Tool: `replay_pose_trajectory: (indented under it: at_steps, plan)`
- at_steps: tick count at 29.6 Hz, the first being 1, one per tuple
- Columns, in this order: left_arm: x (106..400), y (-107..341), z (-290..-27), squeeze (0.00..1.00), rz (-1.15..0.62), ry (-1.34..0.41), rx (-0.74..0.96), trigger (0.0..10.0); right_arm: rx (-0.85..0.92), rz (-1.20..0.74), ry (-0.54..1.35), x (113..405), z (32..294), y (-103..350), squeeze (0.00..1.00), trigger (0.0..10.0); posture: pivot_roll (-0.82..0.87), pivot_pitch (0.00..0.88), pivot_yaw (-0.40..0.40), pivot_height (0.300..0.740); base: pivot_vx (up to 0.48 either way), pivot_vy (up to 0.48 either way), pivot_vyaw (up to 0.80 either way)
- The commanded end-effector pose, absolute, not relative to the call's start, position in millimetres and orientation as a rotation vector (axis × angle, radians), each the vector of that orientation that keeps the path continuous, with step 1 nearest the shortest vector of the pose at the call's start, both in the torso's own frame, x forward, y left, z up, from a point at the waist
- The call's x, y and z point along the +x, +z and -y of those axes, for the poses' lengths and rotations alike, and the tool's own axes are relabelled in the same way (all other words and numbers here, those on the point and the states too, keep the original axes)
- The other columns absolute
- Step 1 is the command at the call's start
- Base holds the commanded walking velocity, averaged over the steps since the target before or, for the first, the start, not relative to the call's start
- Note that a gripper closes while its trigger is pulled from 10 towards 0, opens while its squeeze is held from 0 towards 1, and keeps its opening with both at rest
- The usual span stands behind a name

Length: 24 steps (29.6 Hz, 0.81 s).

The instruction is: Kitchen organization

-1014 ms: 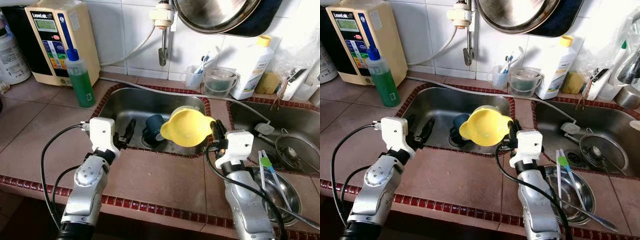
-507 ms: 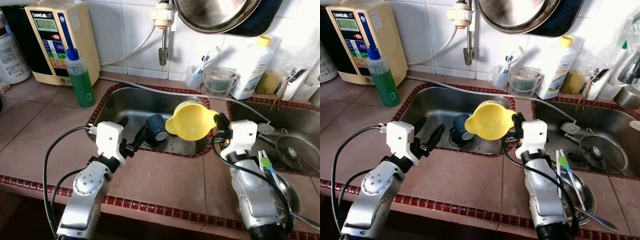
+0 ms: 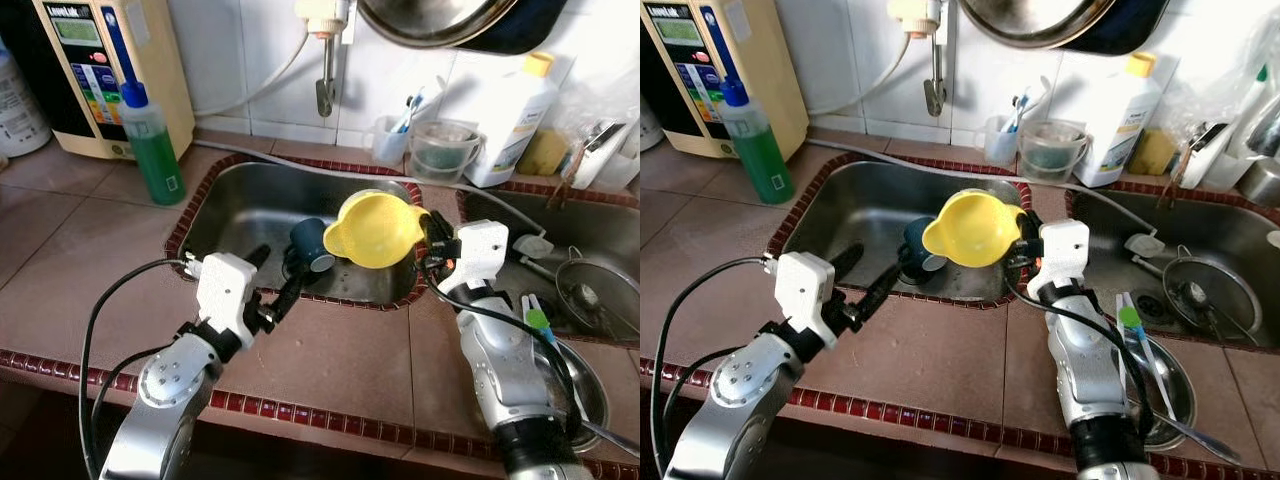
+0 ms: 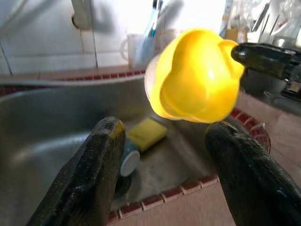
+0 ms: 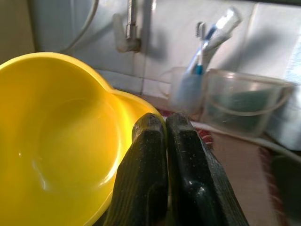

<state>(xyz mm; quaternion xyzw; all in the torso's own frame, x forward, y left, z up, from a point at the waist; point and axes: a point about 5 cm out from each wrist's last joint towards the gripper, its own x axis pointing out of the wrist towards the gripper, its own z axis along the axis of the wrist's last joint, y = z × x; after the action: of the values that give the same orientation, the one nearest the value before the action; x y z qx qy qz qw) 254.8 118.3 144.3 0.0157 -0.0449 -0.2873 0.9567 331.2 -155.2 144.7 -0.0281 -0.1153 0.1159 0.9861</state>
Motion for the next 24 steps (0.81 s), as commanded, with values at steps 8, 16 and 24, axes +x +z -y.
replay_pose_trajectory:
  at_steps: [8,16,24]
  plan:
    - [244,147,-118,0.0,0.073,-0.627,0.052,10.0,-0.007,0.217,0.274,342,148,150,0.0,10.0,-0.04,0.175,0.002,0.74,0.0,0.0,0.0]
    - [239,148,-117,0.0,0.056,-0.638,0.046,10.0,0.051,0.213,0.34,351,139,158,0.0,10.0,-0.03,0.187,-0.002,0.74,0.0,0.0,0.0]
    - [235,149,-116,0.0,0.048,-0.638,0.039,10.0,0.126,0.186,0.396,354,130,160,0.0,10.0,-0.03,0.196,-0.008,0.74,0.0,0.0,0.0]
